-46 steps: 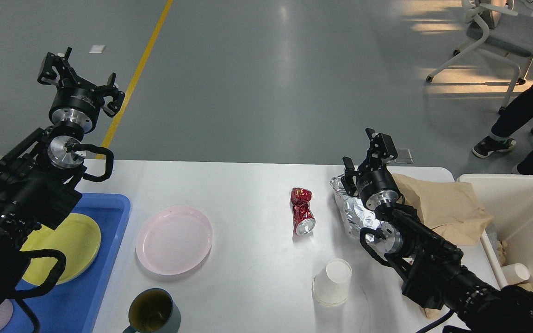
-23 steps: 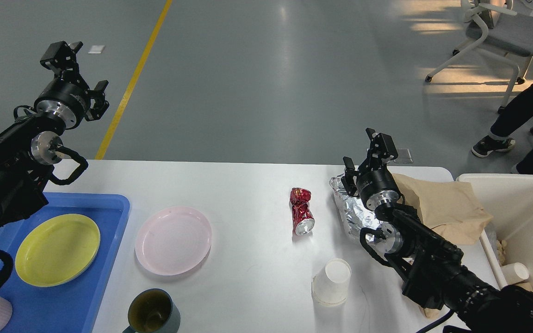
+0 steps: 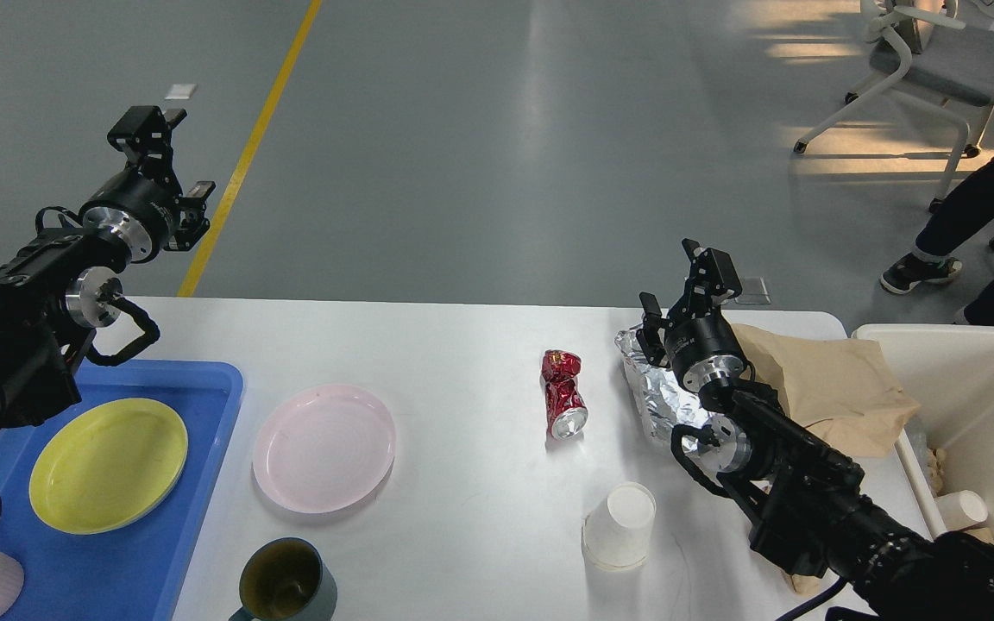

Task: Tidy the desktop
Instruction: 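Raise the left arm up and away from the blue tray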

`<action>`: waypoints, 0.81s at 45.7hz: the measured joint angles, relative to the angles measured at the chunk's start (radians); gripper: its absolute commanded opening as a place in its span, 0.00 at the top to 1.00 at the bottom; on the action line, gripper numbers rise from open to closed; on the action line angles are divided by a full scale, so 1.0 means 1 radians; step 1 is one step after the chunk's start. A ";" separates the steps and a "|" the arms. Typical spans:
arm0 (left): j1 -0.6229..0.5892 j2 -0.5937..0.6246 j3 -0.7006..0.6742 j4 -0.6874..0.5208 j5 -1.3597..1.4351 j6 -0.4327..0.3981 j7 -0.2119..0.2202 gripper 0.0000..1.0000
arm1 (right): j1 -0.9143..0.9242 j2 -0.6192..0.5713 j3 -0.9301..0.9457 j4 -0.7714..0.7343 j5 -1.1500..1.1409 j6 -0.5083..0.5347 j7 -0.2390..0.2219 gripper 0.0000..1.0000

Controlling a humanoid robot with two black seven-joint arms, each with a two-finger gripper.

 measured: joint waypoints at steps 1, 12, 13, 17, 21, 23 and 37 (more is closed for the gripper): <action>0.001 0.000 0.009 0.000 0.000 0.000 0.002 0.03 | 0.000 0.000 0.000 0.000 0.000 0.000 0.000 0.00; 0.003 0.039 0.075 0.000 0.000 0.005 0.034 0.03 | 0.000 0.000 0.000 0.000 0.000 0.000 0.000 0.00; 0.003 0.040 0.080 0.000 0.000 0.005 0.034 0.03 | 0.000 0.000 0.000 0.000 0.000 0.000 0.000 0.00; 0.003 0.044 0.095 -0.002 0.000 0.004 0.036 0.03 | 0.000 0.000 0.000 0.000 0.000 0.000 0.000 0.00; 0.003 0.044 0.105 -0.004 0.000 0.000 0.036 0.03 | 0.000 0.000 0.000 0.000 0.000 0.000 0.000 0.00; 0.003 0.044 0.111 -0.004 0.000 -0.001 0.036 0.03 | 0.000 0.000 0.000 0.000 0.000 0.000 0.000 0.00; 0.003 0.047 0.145 -0.005 0.000 -0.005 0.037 0.03 | 0.000 0.000 0.000 0.000 0.000 0.000 0.000 0.00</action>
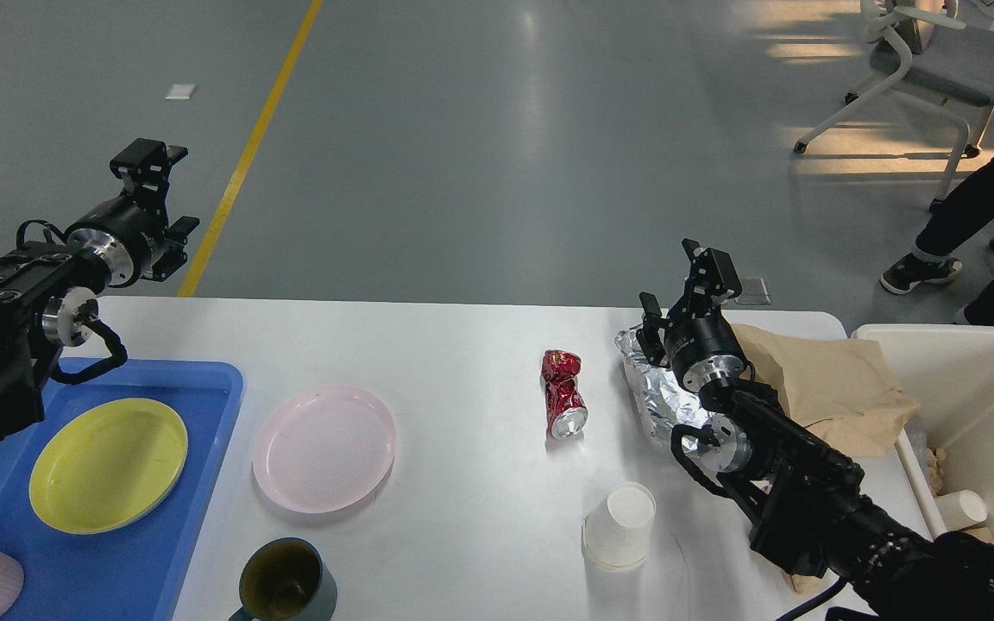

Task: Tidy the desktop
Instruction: 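Raise the left arm up and away from the blue tray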

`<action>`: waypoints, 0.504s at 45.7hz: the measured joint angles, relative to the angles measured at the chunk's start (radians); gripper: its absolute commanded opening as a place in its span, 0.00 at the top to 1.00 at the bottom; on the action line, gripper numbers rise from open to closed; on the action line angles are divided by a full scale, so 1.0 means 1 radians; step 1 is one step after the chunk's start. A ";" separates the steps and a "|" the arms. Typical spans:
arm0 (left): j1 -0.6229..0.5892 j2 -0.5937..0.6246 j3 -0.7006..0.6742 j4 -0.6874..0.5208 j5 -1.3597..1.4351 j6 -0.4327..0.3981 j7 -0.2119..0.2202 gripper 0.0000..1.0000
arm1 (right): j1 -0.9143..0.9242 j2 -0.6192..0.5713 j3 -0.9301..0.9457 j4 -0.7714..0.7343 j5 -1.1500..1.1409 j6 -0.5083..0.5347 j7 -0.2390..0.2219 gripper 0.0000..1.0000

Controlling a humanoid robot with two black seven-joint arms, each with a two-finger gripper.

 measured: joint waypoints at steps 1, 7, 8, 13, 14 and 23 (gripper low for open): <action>0.000 0.000 0.000 0.000 0.000 0.000 0.000 0.03 | 0.000 0.000 0.000 0.000 0.000 0.000 0.000 0.00; 0.000 -0.001 0.001 0.000 0.000 -0.002 -0.005 0.03 | 0.000 0.000 0.000 0.000 0.000 0.000 0.000 0.00; 0.000 -0.002 0.001 0.000 0.001 -0.002 -0.007 0.03 | 0.000 0.000 0.000 0.000 0.000 0.000 0.000 0.00; 0.005 -0.007 0.001 0.000 0.015 -0.017 -0.014 0.03 | 0.000 0.000 0.000 0.000 0.000 0.000 0.000 0.00; 0.006 -0.007 0.001 0.000 0.018 -0.024 -0.014 0.03 | 0.000 0.000 0.000 0.000 0.000 0.000 0.000 0.00; 0.014 0.002 0.000 0.000 0.026 -0.113 -0.015 0.03 | 0.000 0.000 0.000 0.000 0.000 0.000 0.000 0.00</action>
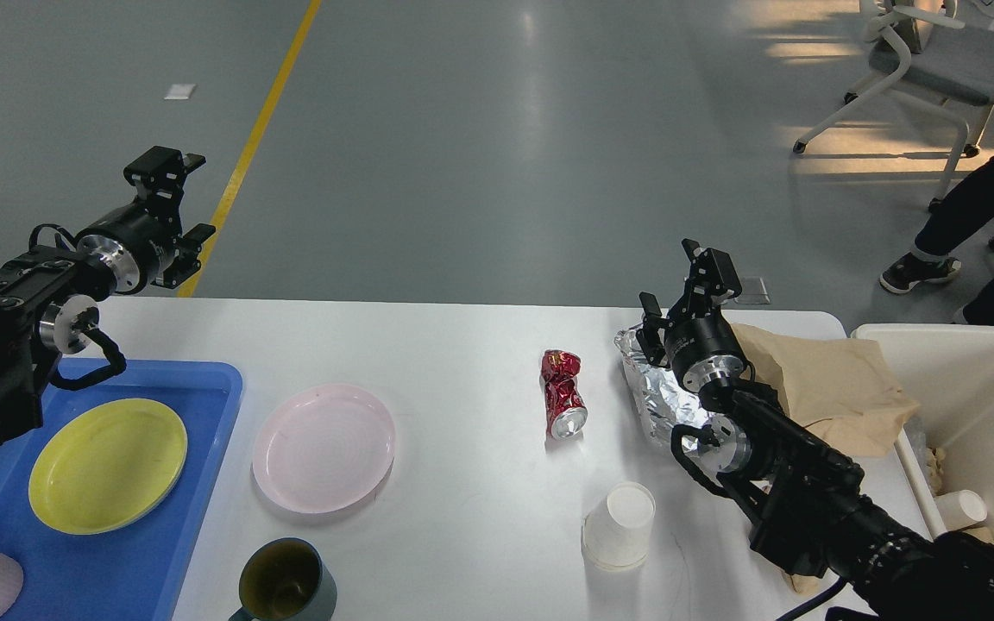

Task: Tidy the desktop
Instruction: 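Raise the left arm up and away from the blue tray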

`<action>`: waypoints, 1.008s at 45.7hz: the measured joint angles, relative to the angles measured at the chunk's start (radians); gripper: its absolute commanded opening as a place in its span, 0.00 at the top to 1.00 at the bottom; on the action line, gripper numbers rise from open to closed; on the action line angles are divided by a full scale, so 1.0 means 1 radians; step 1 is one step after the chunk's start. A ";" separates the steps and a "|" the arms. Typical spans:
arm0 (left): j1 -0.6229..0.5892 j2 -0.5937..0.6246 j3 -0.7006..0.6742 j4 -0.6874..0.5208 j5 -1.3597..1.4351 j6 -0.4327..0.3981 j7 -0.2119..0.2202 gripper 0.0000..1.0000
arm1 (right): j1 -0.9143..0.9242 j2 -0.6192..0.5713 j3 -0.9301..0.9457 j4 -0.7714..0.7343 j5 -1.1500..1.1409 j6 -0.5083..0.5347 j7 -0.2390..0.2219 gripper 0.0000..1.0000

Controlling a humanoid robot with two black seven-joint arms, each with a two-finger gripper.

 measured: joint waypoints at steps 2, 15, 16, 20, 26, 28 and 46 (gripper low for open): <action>0.000 0.002 0.000 0.000 0.000 -0.013 0.000 0.03 | 0.000 0.000 0.000 0.000 0.000 0.000 0.000 0.00; -0.007 0.033 0.003 -0.003 0.002 -0.030 0.011 0.03 | 0.000 0.000 0.000 0.000 0.000 0.000 0.000 0.00; -0.007 0.035 0.003 -0.003 0.002 -0.030 0.012 0.03 | 0.000 0.000 0.000 0.000 0.000 0.000 0.000 0.00; -0.011 0.042 0.020 -0.003 0.003 -0.032 0.013 0.03 | 0.000 0.000 0.000 0.000 0.000 0.000 0.000 0.00; -0.028 0.046 0.100 -0.003 0.004 -0.037 0.013 0.03 | 0.000 0.000 0.000 0.000 0.000 0.000 0.000 0.00; -0.038 0.047 0.134 -0.003 0.004 -0.043 0.012 0.03 | 0.000 0.000 0.000 0.000 0.000 0.000 0.000 0.00; -0.176 0.034 0.396 -0.003 0.171 -0.111 0.010 0.03 | 0.000 0.000 0.000 0.000 0.000 0.000 0.000 0.00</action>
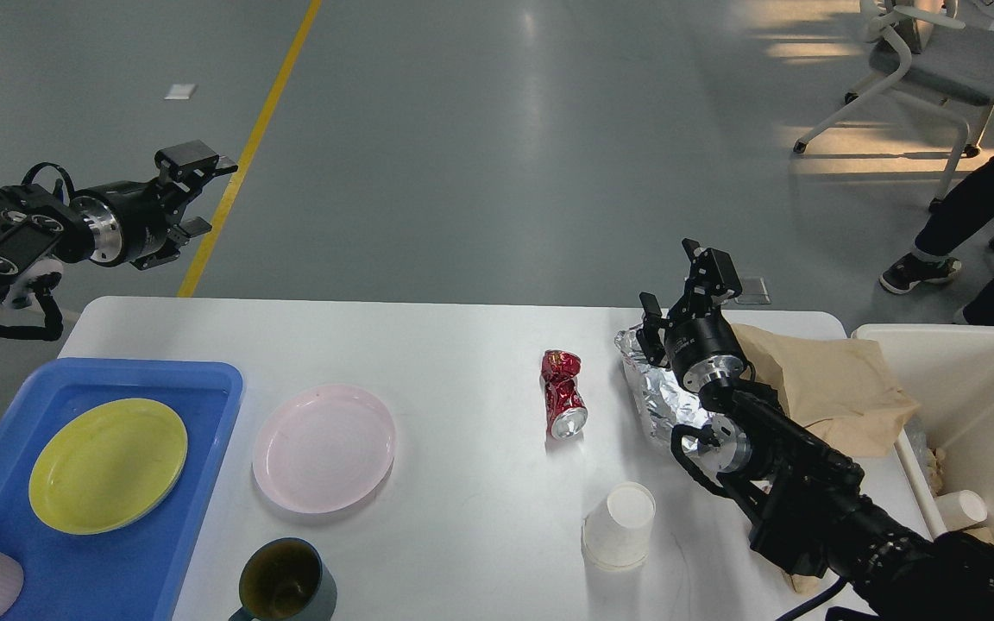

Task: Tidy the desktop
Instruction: 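Raise the left arm up and away from the blue tray, then swing the left gripper over the dark green cup beside the pink plate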

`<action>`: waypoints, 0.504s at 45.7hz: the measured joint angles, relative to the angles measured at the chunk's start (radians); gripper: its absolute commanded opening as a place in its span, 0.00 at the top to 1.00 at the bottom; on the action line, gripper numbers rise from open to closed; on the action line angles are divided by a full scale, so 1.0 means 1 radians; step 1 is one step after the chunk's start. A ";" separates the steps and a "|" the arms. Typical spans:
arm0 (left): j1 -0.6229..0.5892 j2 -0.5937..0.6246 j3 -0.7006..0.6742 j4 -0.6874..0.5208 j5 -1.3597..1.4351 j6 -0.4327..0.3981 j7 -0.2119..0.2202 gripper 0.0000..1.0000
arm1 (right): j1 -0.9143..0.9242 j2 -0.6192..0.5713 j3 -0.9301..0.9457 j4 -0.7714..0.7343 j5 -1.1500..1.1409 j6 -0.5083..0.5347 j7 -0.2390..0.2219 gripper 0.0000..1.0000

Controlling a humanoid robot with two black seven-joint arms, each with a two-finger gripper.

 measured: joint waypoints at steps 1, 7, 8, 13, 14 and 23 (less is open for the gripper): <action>-0.008 -0.001 0.010 0.000 0.024 -0.001 0.000 0.03 | 0.000 0.000 0.000 0.000 0.000 0.000 0.000 0.00; -0.050 -0.002 0.052 0.000 0.135 -0.007 0.001 0.03 | 0.000 0.000 0.000 0.000 0.000 0.000 0.000 0.00; -0.055 -0.002 0.059 0.000 0.147 -0.012 0.001 0.03 | 0.000 0.000 0.000 0.000 0.000 0.000 0.000 0.00; -0.087 -0.001 0.119 -0.001 0.177 -0.088 0.001 0.03 | 0.000 0.000 0.000 0.000 0.000 0.000 0.000 0.00; -0.092 -0.001 0.130 -0.001 0.177 -0.103 0.001 0.03 | 0.000 0.000 0.000 0.000 0.000 0.000 0.000 0.00; -0.140 0.001 0.282 -0.003 0.179 -0.307 -0.004 0.03 | 0.000 0.000 0.000 0.000 0.000 0.000 0.000 0.00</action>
